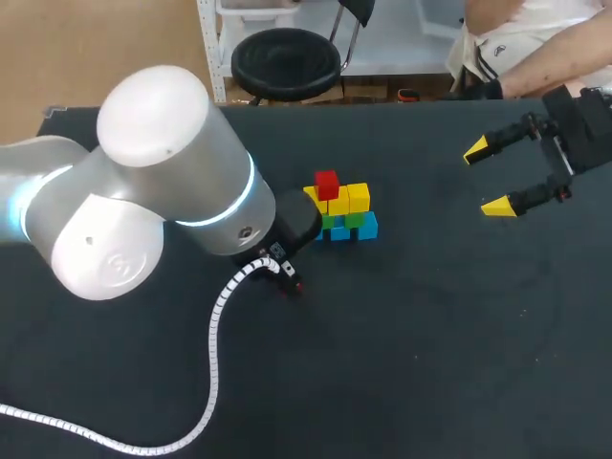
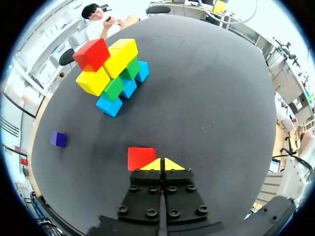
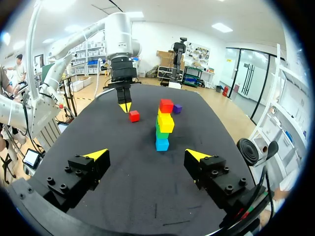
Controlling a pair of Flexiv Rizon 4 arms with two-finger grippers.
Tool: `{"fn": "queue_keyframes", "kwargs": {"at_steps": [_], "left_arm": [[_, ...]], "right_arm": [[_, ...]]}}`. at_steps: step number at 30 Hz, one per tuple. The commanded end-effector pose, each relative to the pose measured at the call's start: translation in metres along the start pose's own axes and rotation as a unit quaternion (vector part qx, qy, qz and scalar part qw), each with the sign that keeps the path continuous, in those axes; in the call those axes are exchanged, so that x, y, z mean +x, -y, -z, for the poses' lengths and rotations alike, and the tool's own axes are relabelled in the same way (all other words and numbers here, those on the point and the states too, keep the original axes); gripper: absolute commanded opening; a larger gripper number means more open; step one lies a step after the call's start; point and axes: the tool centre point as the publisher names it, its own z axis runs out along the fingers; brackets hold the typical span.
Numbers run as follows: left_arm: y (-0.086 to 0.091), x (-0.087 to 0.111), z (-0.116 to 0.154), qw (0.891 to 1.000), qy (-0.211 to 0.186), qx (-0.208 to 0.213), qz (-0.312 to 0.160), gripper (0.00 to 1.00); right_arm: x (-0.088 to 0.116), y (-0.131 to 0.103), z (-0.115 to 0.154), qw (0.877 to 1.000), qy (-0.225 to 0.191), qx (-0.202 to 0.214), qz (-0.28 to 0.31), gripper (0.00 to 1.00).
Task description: Place the blue cubes, place green cubes on the blue cubes, place the yellow cubes on the green cubes, then place the red cubes on the yellow cubes, and place purple cube on the red cubes.
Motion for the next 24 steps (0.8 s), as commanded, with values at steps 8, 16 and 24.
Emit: {"fn": "queue_keyframes", "kwargs": {"at_steps": [8,16,24], "left_arm": [[0.008,0.006,0.022,1.000,0.008,-0.016,-0.019,0.00],[-0.004,0.003,0.007,0.999,-0.028,-0.026,0.001,1.00],[0.000,0.002,-0.005,1.000,-0.015,0.004,0.015,1.00]], "right_arm": [[0.000,0.000,0.000,1.000,0.001,0.000,0.001,1.00],[0.000,0.000,0.000,1.000,0.001,0.000,0.001,1.00],[0.000,0.000,0.000,1.000,0.001,0.000,0.001,1.00]]}}
